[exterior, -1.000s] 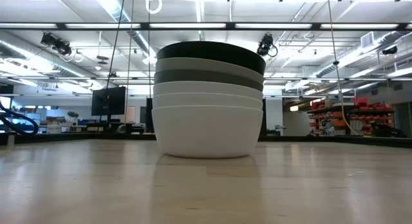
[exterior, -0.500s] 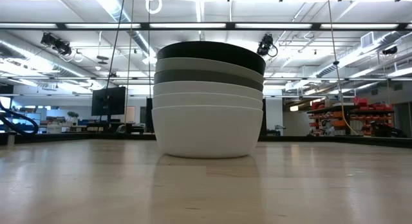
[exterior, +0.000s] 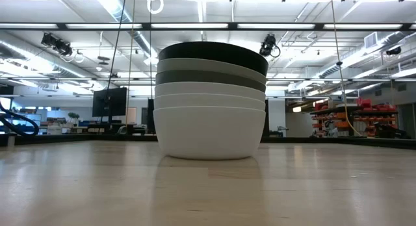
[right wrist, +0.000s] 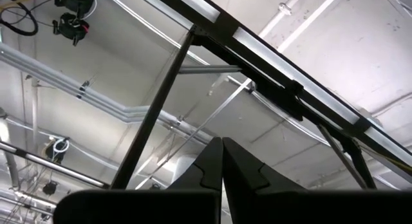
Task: Nest bowls inside each other
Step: Return to Home Position
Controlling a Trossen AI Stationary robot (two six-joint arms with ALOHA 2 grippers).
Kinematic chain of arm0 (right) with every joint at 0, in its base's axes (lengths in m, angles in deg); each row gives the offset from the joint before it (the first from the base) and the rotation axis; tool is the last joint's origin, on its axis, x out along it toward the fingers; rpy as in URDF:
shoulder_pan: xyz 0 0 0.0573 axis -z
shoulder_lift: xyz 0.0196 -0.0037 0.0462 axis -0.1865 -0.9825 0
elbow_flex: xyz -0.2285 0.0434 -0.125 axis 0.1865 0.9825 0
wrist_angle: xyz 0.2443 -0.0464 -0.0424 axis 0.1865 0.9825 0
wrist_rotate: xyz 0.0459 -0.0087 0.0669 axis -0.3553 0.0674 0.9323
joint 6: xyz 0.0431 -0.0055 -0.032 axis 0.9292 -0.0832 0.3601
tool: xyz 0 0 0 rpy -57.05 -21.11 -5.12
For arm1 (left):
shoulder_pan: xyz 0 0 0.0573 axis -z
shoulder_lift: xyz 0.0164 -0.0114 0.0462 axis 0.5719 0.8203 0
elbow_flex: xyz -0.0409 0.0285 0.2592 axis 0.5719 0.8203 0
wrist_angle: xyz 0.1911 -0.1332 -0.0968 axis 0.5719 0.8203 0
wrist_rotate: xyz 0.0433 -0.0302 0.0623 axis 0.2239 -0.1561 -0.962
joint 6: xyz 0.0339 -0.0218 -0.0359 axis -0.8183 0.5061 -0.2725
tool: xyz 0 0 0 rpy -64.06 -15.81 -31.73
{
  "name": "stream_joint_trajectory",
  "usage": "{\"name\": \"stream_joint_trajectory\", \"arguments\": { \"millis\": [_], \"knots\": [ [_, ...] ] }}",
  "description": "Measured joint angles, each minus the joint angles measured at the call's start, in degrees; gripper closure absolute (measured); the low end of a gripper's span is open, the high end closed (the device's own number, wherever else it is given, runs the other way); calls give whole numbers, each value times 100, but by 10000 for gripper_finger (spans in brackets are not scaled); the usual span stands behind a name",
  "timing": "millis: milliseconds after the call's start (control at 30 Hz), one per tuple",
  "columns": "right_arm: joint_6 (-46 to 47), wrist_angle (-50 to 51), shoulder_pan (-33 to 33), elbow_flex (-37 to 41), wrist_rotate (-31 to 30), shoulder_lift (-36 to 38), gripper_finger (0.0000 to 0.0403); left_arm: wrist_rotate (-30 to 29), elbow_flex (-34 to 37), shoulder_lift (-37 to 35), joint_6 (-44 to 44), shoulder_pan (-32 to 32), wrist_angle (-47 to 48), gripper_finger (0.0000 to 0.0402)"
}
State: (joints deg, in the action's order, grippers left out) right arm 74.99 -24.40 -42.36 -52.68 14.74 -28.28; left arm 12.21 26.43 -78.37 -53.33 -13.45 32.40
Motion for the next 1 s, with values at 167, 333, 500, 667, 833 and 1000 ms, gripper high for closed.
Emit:
{"name": "stream_joint_trajectory", "arguments": {
  "millis": [167,333,500,667,833,1000],
  "knots": [
    [62,2,0,3,0,2,389,-101,422,0,122,0,-515,294],
    [96,4,0,3,0,2,389,-101,905,-2,196,2,-1312,294],
    [216,52,0,61,0,-1,389,-102,1171,0,409,2,-1519,294],
    [363,77,0,61,7,-5,389,-104,1324,-2,407,0,-1734,294],
    [455,358,0,60,114,-6,389,-127,1478,0,410,2,-1778,294],
    [468,528,-1,60,165,-7,389,-166,1587,0,451,2,-1820,294]
  ]
}}
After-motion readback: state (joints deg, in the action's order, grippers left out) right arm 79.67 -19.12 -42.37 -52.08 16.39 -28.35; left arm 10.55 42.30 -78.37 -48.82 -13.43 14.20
